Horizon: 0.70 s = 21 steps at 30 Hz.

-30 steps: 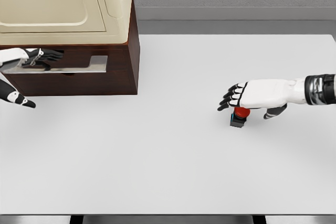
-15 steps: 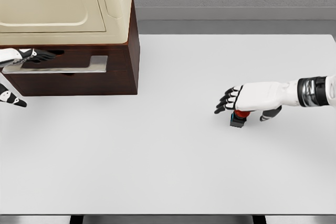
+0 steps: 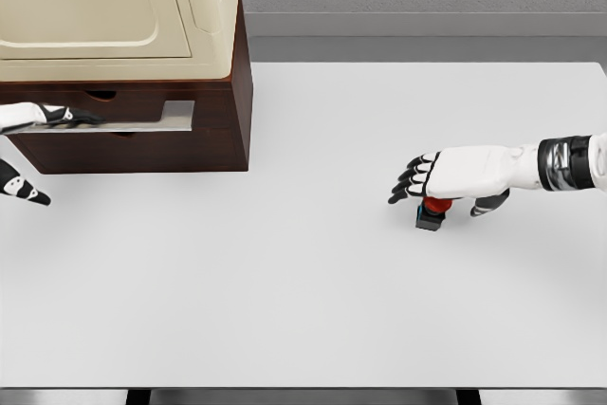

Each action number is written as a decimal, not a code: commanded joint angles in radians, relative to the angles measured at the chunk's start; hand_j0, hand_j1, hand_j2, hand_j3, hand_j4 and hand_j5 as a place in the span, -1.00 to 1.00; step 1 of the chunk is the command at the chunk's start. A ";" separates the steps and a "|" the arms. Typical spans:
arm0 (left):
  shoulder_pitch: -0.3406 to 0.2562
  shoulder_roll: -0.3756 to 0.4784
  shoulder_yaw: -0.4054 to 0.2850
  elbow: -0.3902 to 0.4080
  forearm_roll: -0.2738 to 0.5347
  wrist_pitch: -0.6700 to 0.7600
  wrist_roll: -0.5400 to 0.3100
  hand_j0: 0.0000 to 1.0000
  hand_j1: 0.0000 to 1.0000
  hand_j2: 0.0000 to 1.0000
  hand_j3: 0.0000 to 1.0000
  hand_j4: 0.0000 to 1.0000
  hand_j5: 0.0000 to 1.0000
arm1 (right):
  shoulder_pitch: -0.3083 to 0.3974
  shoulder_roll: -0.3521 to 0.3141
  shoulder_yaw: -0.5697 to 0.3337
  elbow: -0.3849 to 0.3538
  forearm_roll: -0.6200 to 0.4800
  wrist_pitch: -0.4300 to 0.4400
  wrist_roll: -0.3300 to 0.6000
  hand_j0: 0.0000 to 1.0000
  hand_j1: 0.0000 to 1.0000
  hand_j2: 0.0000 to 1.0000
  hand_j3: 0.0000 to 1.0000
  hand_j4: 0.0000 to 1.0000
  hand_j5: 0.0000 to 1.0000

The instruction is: Open the cabinet drawer with left arm, and place a switch into the drawer with right arm

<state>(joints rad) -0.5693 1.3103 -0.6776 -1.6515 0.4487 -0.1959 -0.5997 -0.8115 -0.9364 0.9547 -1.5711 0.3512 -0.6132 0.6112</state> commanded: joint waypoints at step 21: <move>0.000 0.092 -0.103 -0.068 0.027 -0.169 -0.011 1.00 1.00 1.00 1.00 1.00 1.00 | -0.008 -0.004 0.015 -0.009 -0.004 0.002 0.000 0.87 0.87 0.87 0.87 0.87 0.87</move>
<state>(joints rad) -0.5696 1.3982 -0.7639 -1.7001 0.4338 -0.3439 -0.5244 -0.8191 -0.9398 0.9692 -1.5790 0.3515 -0.6131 0.6113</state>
